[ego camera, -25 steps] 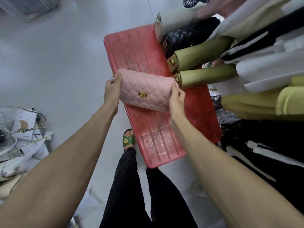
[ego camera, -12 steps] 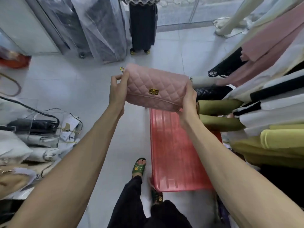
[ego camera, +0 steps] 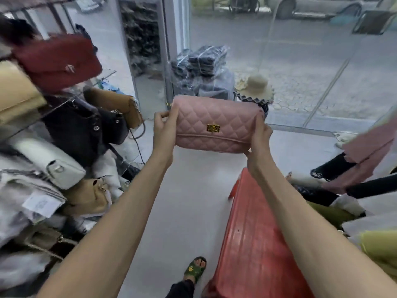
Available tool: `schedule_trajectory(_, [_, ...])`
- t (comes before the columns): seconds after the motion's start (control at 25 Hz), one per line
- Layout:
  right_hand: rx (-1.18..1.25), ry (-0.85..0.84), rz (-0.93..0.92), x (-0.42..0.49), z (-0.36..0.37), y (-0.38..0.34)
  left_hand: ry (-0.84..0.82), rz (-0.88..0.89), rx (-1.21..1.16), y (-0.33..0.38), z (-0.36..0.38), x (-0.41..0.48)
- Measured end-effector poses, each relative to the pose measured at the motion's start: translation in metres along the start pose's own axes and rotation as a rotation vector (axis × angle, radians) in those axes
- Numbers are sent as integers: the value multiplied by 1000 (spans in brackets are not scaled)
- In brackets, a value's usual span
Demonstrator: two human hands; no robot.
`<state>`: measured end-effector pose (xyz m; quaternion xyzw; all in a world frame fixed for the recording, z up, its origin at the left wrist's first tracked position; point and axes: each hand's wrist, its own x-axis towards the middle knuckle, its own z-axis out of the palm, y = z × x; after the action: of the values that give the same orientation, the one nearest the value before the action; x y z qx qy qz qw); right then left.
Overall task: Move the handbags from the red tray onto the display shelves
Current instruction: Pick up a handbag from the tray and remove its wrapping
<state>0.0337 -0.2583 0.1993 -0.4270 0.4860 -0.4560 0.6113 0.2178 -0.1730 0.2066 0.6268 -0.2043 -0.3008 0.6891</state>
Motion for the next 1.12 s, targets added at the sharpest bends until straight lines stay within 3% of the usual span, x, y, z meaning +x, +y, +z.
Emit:
schedule_trajectory(0.16, [41, -187, -100, -32, 50, -13, 147, 120, -10, 42, -66, -33])
schedule_trajectory(0.4, [23, -596, -33, -106, 138, -23, 394, 198, -37, 91, -177, -84])
schedule_trajectory(0.8, [-48, -967, -6, -238, 278, 7, 777, 292, -18, 131, -357, -159])
schedule_trajectory(1.12, [-148, -1197, 30, -387, 396, 66, 1027, 252, -67, 137, -530, -233])
